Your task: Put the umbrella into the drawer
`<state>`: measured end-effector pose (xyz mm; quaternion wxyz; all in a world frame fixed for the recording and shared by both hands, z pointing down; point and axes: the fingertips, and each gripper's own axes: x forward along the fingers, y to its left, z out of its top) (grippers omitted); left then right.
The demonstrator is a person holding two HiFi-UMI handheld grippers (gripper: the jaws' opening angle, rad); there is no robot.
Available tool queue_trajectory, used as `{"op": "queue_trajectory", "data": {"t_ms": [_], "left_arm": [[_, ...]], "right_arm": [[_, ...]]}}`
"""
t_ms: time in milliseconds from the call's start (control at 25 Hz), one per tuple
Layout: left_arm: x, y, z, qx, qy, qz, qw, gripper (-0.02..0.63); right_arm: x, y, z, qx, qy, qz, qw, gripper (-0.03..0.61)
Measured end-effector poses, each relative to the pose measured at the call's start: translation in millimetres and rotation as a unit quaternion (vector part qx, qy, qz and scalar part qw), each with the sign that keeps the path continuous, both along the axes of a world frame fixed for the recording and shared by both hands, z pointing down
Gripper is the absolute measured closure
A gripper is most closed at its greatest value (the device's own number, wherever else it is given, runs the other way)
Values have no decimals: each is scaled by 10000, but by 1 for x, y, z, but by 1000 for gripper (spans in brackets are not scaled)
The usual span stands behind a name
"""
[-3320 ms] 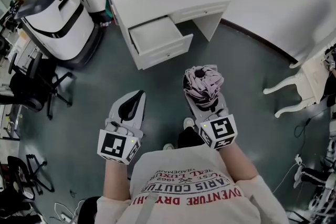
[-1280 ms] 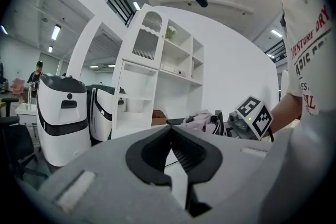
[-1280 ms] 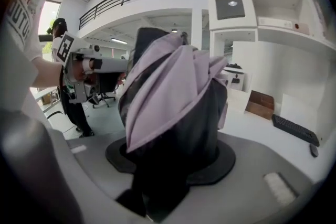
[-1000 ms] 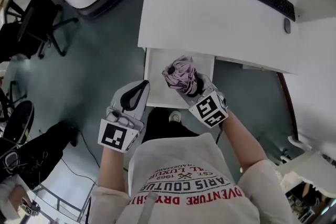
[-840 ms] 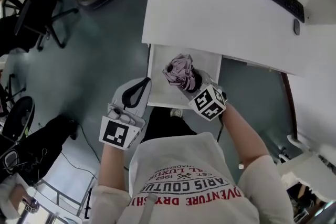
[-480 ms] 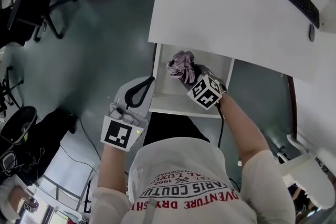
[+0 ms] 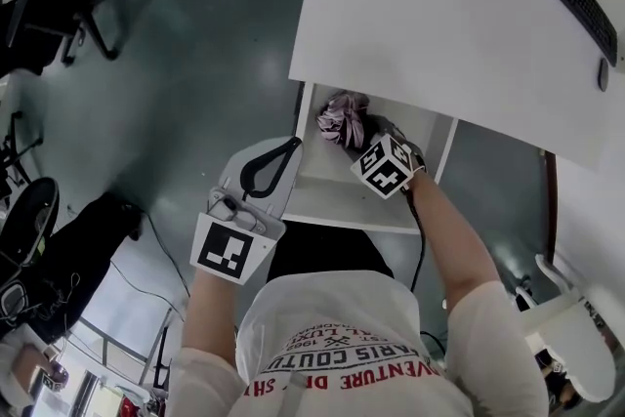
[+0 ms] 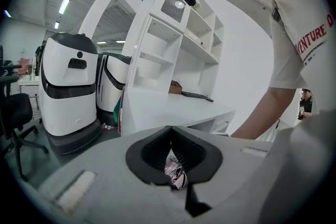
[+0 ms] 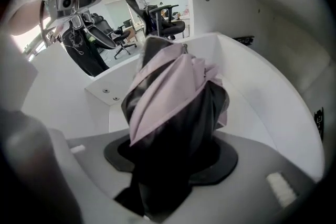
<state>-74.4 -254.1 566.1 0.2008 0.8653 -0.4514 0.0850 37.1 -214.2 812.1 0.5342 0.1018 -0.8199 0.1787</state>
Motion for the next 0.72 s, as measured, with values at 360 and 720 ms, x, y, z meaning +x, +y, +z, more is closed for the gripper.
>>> {"op": "queue_trajectory", "data": {"t_ms": [360,720], "left_arm": [[-1,8,-6,16,-56,-76,10000,609],[7,16,-65,333,-110,-50,9994,609]], "right_arm": [[1,-3,11,5,19,339,9994,159],[4,-11,-72,440,-371,481,9972,138]]}}
